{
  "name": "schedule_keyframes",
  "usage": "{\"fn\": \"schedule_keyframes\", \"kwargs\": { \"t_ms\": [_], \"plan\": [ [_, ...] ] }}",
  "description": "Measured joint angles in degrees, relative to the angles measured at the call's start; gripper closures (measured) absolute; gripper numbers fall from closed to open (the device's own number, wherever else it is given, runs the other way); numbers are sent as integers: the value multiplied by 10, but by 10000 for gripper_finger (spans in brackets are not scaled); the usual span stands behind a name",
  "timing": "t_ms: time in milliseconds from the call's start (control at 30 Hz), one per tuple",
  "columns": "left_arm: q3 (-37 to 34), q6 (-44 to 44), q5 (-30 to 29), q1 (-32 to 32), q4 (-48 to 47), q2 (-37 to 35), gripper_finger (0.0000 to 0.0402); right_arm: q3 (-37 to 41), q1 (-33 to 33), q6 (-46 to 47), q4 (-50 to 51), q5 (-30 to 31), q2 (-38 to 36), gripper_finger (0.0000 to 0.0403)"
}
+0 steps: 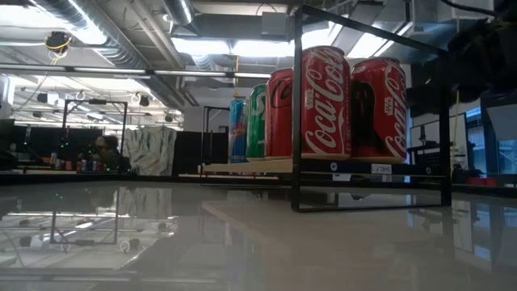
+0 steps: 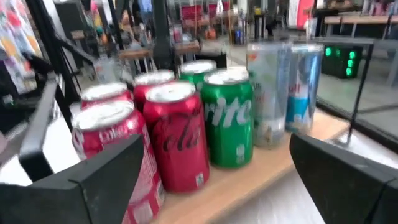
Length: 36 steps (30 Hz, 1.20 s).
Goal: Place canned beverage on shelf
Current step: Put the white-yellow soda can on the shelf aligned with the other white-yellow soda can
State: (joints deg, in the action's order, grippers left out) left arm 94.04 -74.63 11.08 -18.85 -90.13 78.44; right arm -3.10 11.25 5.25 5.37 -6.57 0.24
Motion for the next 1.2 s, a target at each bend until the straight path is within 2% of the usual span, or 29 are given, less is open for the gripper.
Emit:
{"fn": "schedule_keyframes", "kwargs": {
  "t_ms": [100,333,500,667,1000,1200],
  "plan": [
    [0,-30,-1,-18,2,2,9,9,0,-3,-33,-5,-1,4],
    [0,-113,10,-52,1,2,9,9,0,-18,-28,8,0,4],
    [-1,-195,9,-95,1,5,9,9,0,-22,-25,23,0,4],
    [-9,-239,-2,-143,2,23,9,9,0,-22,-25,23,0,4],
    [-107,-201,-1,-194,5,56,9,9,0,-23,-24,23,0,4],
    [-168,-181,-11,-198,61,55,9,9,0,-23,-24,23,0,4]
  ]
}}
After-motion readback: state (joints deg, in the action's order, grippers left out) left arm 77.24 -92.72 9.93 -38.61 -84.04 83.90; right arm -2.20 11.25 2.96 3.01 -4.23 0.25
